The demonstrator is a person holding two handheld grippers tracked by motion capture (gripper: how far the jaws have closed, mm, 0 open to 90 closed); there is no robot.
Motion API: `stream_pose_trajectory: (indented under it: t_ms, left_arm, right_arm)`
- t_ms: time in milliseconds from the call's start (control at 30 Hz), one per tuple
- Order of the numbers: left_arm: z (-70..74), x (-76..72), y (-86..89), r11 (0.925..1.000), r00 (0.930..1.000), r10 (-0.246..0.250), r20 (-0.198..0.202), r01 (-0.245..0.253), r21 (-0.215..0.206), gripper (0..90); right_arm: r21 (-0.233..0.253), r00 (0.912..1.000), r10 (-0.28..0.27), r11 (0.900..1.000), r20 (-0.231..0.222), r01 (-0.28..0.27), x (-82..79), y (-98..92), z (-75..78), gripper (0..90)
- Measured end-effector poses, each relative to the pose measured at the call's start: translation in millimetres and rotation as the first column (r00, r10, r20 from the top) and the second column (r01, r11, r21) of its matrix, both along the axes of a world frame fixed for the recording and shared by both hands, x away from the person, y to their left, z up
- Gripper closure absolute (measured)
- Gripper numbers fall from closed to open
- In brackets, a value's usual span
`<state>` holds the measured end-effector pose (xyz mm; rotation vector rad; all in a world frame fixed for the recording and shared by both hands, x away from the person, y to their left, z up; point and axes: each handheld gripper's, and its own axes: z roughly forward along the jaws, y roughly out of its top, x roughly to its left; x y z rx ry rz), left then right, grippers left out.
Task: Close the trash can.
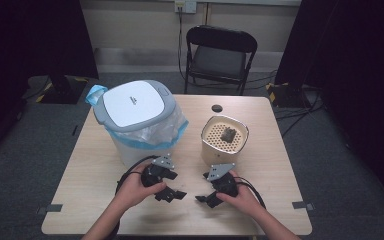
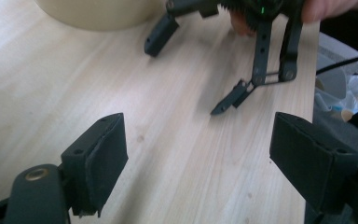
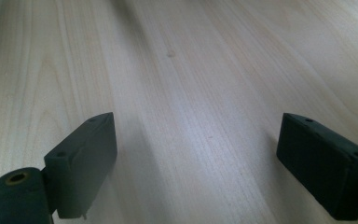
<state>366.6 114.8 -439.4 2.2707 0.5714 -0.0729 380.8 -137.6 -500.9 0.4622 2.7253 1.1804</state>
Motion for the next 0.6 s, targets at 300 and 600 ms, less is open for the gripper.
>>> stream_pose_trajectory:
  t_ms: [300, 600]
  left_arm:
    - [-24.7, -7.6, 0.4, 0.9997, 0.9999, -0.013, -0.008, 0.013, 0.019, 18.5]
    - [-38.1, -14.7, -0.2, 0.9982, 0.9975, -0.055, 0.046, 0.053, 0.027, 18.5]
  right_arm:
    - [0.000, 1.0000, 0.000, 1.000, 0.000, 0.000, 0.0, 0.0, 0.0, 11.6]
    - [-0.001, 1.0000, -0.002, 1.000, 0.001, 0.002, 0.0, 0.1, 0.1, 11.4]
